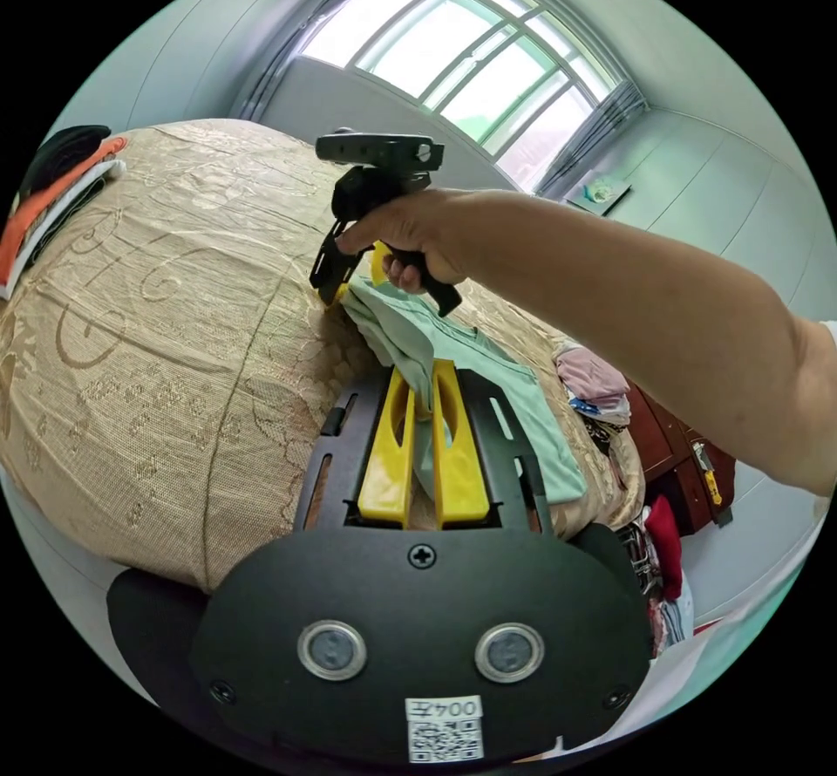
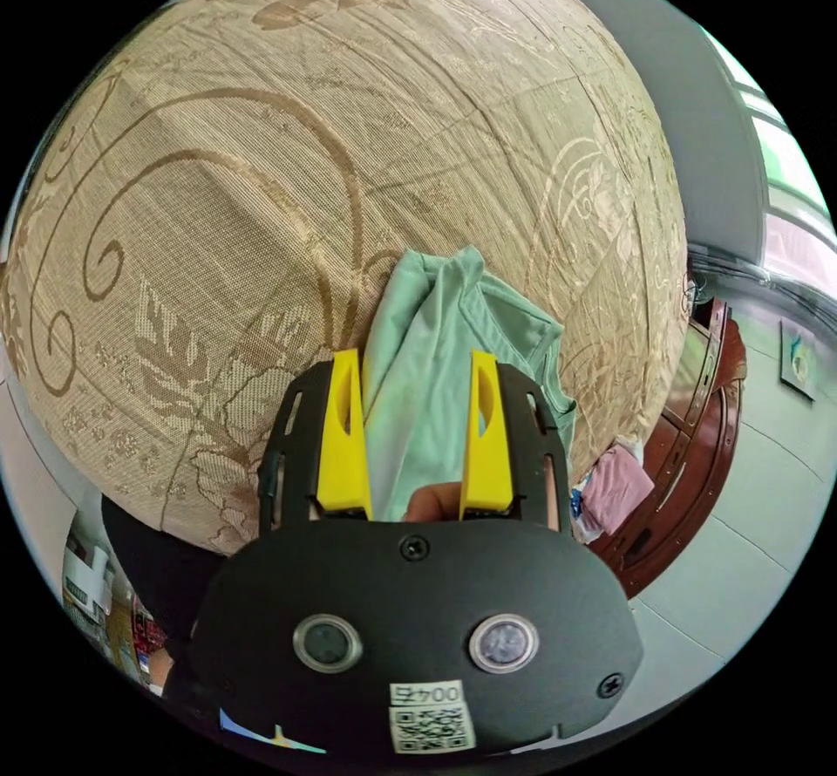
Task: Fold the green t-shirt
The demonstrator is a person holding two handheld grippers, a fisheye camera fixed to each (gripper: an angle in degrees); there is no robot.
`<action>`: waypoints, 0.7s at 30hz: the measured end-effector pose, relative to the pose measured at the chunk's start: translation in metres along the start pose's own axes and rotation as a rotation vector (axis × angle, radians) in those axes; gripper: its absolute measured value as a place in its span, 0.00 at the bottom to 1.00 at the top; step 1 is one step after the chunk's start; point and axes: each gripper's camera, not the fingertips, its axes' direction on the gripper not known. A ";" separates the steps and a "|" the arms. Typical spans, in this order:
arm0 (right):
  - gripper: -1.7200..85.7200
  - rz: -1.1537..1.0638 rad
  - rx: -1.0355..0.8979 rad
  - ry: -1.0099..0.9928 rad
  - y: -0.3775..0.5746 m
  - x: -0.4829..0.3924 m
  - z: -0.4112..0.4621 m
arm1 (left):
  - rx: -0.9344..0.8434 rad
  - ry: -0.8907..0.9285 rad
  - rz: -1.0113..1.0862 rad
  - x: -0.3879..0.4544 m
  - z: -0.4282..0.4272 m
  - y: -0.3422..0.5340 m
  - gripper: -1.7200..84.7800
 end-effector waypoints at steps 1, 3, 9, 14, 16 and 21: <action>0.16 0.006 -0.009 -0.018 -0.005 0.000 0.004 | 0.000 0.002 -0.001 0.001 0.001 0.000 0.07; 0.07 0.015 0.010 0.012 -0.008 0.002 0.009 | -0.001 0.009 -0.004 0.006 0.004 0.000 0.07; 0.02 0.005 0.077 -0.210 0.006 0.048 0.032 | 0.015 0.016 0.043 0.036 0.005 -0.003 0.07; 0.01 0.045 0.211 -0.435 0.057 0.121 0.064 | 0.030 0.062 0.114 0.085 0.008 -0.013 0.07; 0.01 0.064 0.264 -0.501 0.081 0.148 0.080 | 0.033 0.082 0.152 0.109 0.012 -0.016 0.07; 0.01 0.142 0.373 -0.637 0.152 0.213 0.144 | 0.005 0.194 0.175 0.167 0.040 -0.016 0.06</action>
